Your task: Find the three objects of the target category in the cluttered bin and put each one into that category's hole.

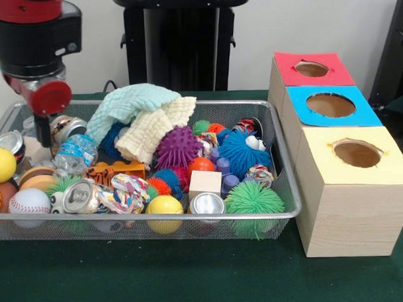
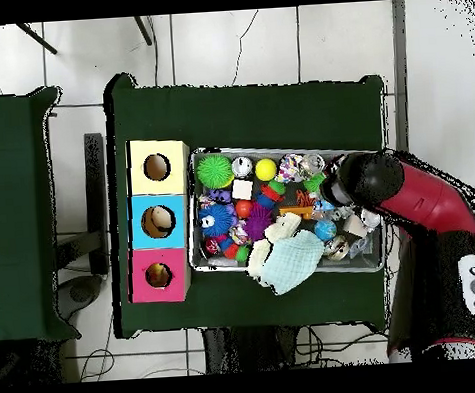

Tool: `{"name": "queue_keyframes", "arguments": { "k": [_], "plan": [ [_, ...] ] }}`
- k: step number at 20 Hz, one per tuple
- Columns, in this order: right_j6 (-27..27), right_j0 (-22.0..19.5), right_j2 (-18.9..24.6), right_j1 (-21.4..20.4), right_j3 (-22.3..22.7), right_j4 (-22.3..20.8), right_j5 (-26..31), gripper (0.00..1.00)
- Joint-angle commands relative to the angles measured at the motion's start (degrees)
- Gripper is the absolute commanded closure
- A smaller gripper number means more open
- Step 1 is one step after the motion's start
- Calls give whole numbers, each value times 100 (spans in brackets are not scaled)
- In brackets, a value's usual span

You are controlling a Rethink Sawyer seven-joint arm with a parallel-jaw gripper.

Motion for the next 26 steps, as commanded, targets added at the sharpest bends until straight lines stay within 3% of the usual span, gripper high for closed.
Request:
{"name": "queue_keyframes", "arguments": {
  "k": [1, 12, 23, 24, 26],
  "plan": [
    [825, 216, 208, 272, 131, 100, -277, 100],
    [937, 351, 137, 389, 122, 265, -362, 100],
    [888, 463, 26, 456, 99, 160, -431, 100],
    [858, 470, 15, 453, 111, 197, -252, 0],
    [810, 408, 96, 472, 130, 210, -442, 0]
  ]
}}
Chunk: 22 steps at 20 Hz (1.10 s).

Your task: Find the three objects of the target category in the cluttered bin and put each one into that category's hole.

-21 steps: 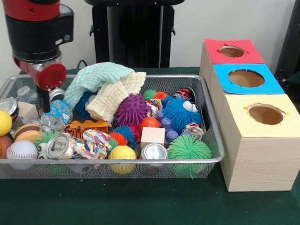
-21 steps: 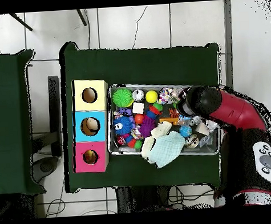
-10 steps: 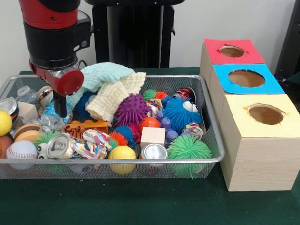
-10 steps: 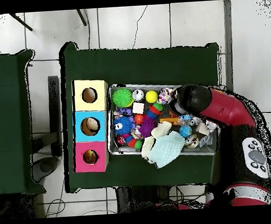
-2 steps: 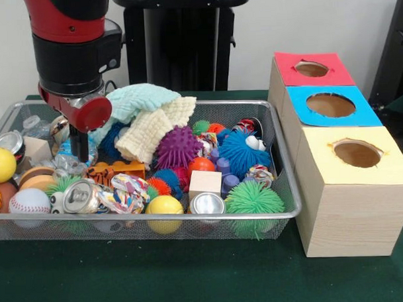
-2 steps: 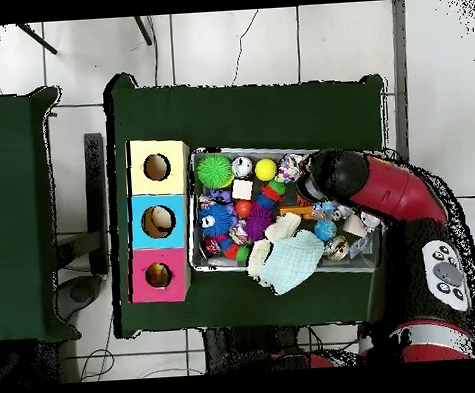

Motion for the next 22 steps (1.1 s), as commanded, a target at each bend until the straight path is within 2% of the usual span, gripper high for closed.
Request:
{"name": "queue_keyframes", "arguments": {
  "k": [1, 12, 18, 22],
  "plan": [
    [786, -13, 180, 273, 140, 96, -367, 0],
    [699, -49, 209, 228, 163, 123, -307, 0],
    [815, -13, 430, 90, 358, 422, -178, 0],
    [819, 33, 382, -1, 393, 503, -53, 0]
  ]
}}
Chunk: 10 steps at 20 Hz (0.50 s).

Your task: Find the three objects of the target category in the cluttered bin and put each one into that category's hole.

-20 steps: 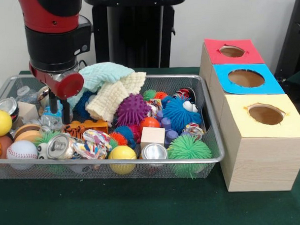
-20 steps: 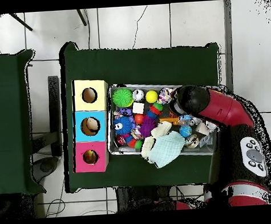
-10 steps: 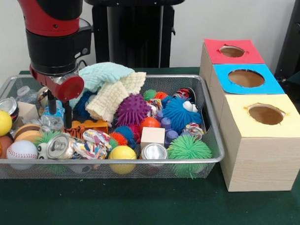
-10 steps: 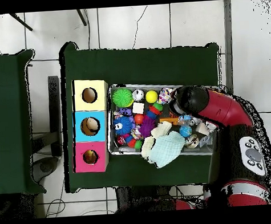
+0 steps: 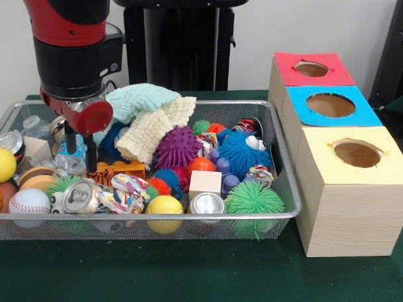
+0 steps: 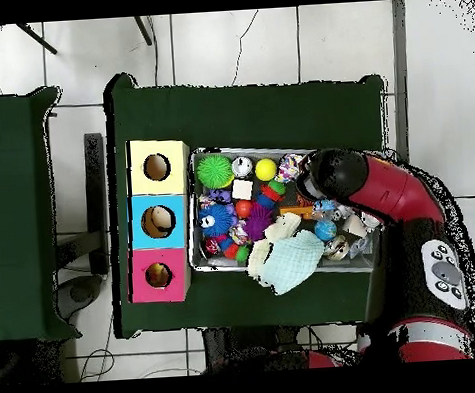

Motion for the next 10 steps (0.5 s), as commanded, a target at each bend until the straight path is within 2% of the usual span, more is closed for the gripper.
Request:
{"name": "queue_keyframes", "arguments": {
  "k": [1, 10],
  "plan": [
    [817, 42, 383, -49, 401, 353, 39, 0],
    [1055, 231, 281, 130, 118, 618, 66, 0]
  ]
}}
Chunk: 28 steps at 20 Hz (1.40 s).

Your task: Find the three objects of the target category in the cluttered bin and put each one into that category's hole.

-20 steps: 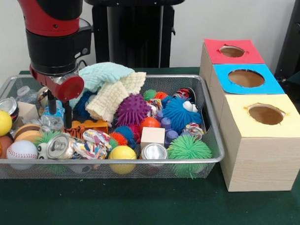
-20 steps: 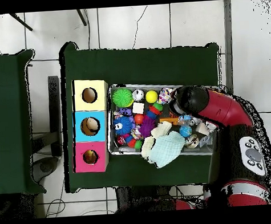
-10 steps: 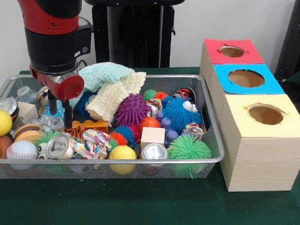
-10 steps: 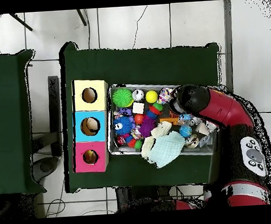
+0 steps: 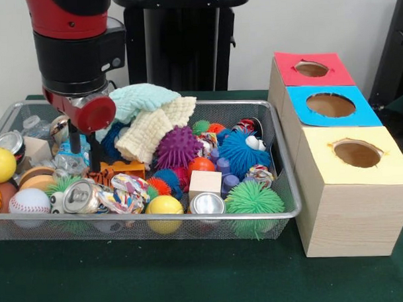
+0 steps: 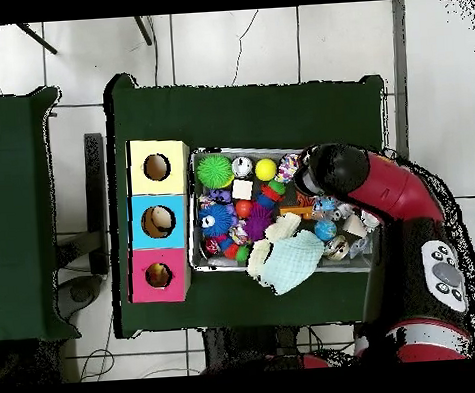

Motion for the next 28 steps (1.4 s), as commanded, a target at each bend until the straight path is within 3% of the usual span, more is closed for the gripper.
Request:
{"name": "queue_keyframes", "arguments": {
  "k": [1, 18, 24, 28],
  "plan": [
    [1088, 198, 272, 206, 91, 352, 70, 0],
    [1229, 481, -79, 531, -546, 687, 603, 0],
    [1014, 402, -96, 447, -454, 735, 668, 0],
    [951, 341, -220, 964, -810, 608, 575, 0]
  ]
}}
